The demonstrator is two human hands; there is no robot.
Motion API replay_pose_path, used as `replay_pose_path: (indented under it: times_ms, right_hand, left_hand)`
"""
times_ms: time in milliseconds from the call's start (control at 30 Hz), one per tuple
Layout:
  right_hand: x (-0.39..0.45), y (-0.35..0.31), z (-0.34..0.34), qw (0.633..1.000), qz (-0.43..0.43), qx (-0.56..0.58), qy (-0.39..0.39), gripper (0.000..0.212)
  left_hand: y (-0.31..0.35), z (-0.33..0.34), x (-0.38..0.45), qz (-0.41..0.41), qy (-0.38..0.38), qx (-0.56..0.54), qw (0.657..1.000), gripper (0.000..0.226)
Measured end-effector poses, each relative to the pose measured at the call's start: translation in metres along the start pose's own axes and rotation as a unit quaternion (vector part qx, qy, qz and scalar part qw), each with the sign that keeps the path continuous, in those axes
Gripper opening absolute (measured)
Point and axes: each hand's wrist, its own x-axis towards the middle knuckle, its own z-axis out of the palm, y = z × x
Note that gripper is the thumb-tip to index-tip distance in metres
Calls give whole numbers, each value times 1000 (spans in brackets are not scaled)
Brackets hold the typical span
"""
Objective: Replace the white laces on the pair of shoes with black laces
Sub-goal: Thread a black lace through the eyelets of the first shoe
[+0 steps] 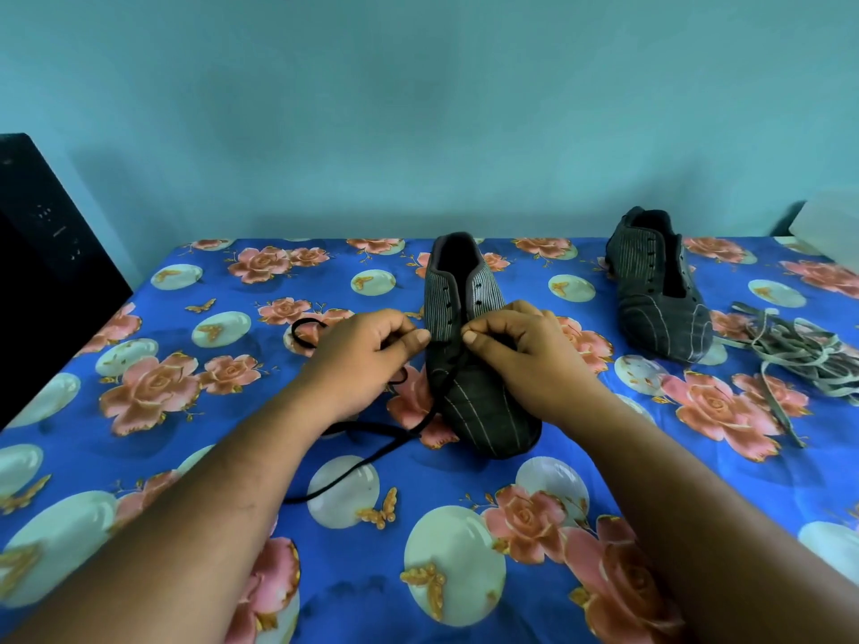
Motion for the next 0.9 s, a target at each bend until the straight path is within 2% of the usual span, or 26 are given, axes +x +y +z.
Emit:
replay_pose_path:
  times_ms: [100, 200, 267, 333, 400, 467, 533, 600, 667, 767, 833, 900]
  right_hand:
    - [-3, 2, -5, 1000, -30, -1, 9, 11]
    - [-8, -1, -15, 998, -18, 62, 9, 14]
    - [-8, -1, -23, 995, 11, 102, 18, 17]
    - [-7, 2, -29, 993, 28, 107, 38, 17]
    - [-7, 3, -34, 994, 33, 94, 54, 17]
    - [-8, 1, -39, 995, 15, 84, 58, 17]
    - [-11, -4, -42, 997, -34, 60, 40, 14]
    - [-14, -9, -43, 996, -91, 9, 6, 11]
    - [-17, -14, -42, 989, -137, -50, -23, 14]
    - [-21, -21, -39, 981, -169, -89, -37, 20]
    - [-24, -25, -40, 981, -165, -100, -35, 16]
    - [-26, -26, -40, 980, -159, -116, -42, 15]
  left_hand:
    - [-12, -17, 2, 23, -1, 55, 998, 10]
    - [-24, -28, 2, 9, 5, 118, 993, 4]
    - [-29, -31, 3, -13, 59, 180, 982, 8]
    - [-35, -37, 4, -70, 91, 157, 981, 14]
    - [-38, -42, 6, -102, 85, 148, 980, 11]
    - [-35, -43, 4, -101, 52, 234, 966, 26]
    - [-21, -37, 0, -72, 36, 259, 963, 50]
    - [-2, -28, -7, 10, 39, 174, 984, 59]
    - [9, -18, -13, 105, 26, 122, 987, 56]
    - [13, 0, -16, 211, 2, 149, 966, 44]
    - [13, 7, -17, 236, 1, 139, 962, 37]
    - [12, 9, -16, 221, -4, 97, 970, 28]
